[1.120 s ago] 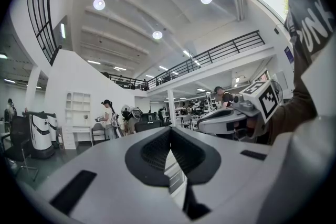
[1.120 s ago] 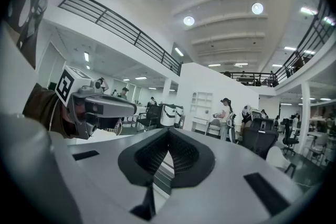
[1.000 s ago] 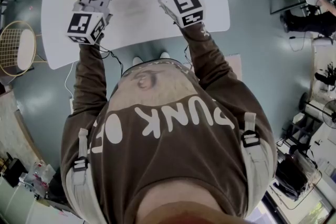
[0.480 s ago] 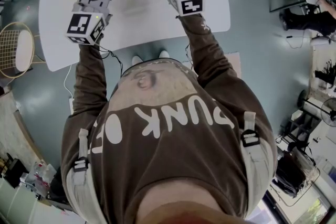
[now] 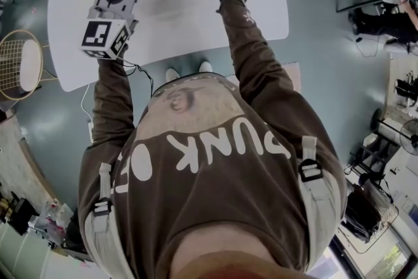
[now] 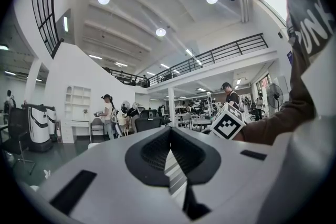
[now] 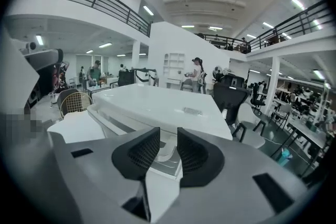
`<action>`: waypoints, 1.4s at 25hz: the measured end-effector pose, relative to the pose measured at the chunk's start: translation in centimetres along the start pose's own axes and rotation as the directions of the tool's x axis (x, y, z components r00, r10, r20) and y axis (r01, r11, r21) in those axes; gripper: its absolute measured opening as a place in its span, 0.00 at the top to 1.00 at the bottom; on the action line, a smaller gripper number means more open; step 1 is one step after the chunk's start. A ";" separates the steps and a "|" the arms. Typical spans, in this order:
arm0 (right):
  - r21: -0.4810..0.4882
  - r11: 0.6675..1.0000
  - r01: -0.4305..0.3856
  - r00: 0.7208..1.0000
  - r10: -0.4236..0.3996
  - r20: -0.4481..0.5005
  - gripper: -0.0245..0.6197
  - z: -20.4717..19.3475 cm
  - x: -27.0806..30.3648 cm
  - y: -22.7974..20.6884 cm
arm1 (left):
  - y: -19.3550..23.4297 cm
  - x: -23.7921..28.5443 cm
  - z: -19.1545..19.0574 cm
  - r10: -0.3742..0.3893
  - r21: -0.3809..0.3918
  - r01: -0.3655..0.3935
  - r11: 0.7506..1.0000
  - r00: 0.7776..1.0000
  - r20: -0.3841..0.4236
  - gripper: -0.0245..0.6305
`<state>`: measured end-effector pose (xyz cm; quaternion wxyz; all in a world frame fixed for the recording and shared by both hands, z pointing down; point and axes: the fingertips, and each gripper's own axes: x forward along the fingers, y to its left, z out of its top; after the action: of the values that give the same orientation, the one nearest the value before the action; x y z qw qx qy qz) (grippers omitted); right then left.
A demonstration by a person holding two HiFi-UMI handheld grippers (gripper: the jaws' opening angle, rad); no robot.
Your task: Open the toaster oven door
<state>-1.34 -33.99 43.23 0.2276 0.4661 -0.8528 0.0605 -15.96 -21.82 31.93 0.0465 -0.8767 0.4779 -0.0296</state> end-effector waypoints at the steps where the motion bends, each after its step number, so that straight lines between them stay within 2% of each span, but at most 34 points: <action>1: 0.009 1.000 0.003 1.000 -0.003 -0.018 0.79 -0.3 0.3 -0.1 | 0.1 0.0 0.0 0.000 -0.001 0.000 1.000 1.000 -0.001 0.96; 5: 0.038 0.999 0.016 0.997 -0.013 -0.077 0.78 -1.5 1.6 -0.6 | 0.5 -0.1 -0.1 0.003 -0.006 -0.003 1.000 1.000 -0.001 0.96; 11: 0.124 0.992 0.021 0.993 -0.007 -0.115 0.78 -2.6 3.7 -1.2 | 0.9 -0.5 -0.3 0.003 -0.017 -0.003 1.000 1.000 0.000 0.96; 17: 0.166 0.986 0.025 0.991 -0.002 -0.137 0.82 -2.4 4.0 -0.8 | 1.0 -0.7 -0.4 0.000 -0.021 0.000 1.000 1.000 0.004 0.96; 28: 0.176 0.984 0.005 0.984 0.026 -0.175 0.82 -3.8 2.6 0.0 | -0.1 -1.5 -0.4 -0.004 -0.023 0.004 1.000 1.000 0.011 0.96; 35: 0.143 0.990 0.012 0.988 0.010 -0.153 0.81 -5.5 0.9 0.9 | -0.9 -1.6 -0.5 -0.006 -0.034 0.006 0.999 1.000 0.011 0.96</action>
<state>-0.65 -32.41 48.59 0.2586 0.4757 -0.8259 0.1571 -16.14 -20.06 32.49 0.0341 -0.8790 0.4754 -0.0171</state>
